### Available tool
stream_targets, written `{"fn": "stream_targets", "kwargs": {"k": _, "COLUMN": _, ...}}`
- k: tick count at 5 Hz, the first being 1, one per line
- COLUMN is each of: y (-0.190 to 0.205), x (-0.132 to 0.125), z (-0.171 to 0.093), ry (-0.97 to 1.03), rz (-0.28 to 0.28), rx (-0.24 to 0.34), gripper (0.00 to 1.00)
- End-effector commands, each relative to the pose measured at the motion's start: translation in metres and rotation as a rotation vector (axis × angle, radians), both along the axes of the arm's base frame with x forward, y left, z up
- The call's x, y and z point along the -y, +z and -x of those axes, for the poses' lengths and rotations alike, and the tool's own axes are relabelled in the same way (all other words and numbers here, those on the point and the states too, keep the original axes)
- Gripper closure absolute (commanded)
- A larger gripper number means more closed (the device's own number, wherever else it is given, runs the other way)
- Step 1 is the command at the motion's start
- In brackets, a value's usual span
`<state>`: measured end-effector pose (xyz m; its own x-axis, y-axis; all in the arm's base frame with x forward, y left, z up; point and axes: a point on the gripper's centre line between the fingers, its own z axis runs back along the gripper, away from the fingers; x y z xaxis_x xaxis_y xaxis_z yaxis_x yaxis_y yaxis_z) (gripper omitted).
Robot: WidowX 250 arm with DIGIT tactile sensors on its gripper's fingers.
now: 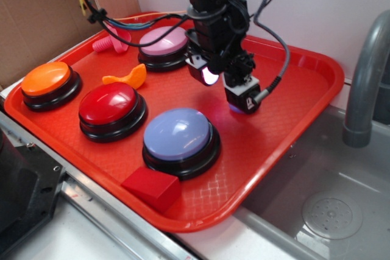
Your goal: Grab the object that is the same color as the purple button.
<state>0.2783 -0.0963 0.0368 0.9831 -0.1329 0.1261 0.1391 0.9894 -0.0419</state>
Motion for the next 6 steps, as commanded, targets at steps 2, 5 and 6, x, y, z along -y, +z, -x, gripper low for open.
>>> {"fn": "stream_targets", "kwargs": {"k": 2, "y": -0.011, "x": -0.004, "z": -0.011, "ry": 0.02, "rz": -0.03, "rx": 0.037, "gripper": 0.21}}
{"fn": "stream_targets", "kwargs": {"k": 5, "y": -0.009, "x": -0.005, "z": -0.011, "ry": 0.044, "rz": -0.027, "rx": 0.045, "gripper": 0.9}}
{"fn": "stream_targets", "kwargs": {"k": 6, "y": 0.012, "x": -0.017, "z": -0.008, "ry": 0.058, "rz": -0.022, "rx": 0.064, "gripper": 0.92}}
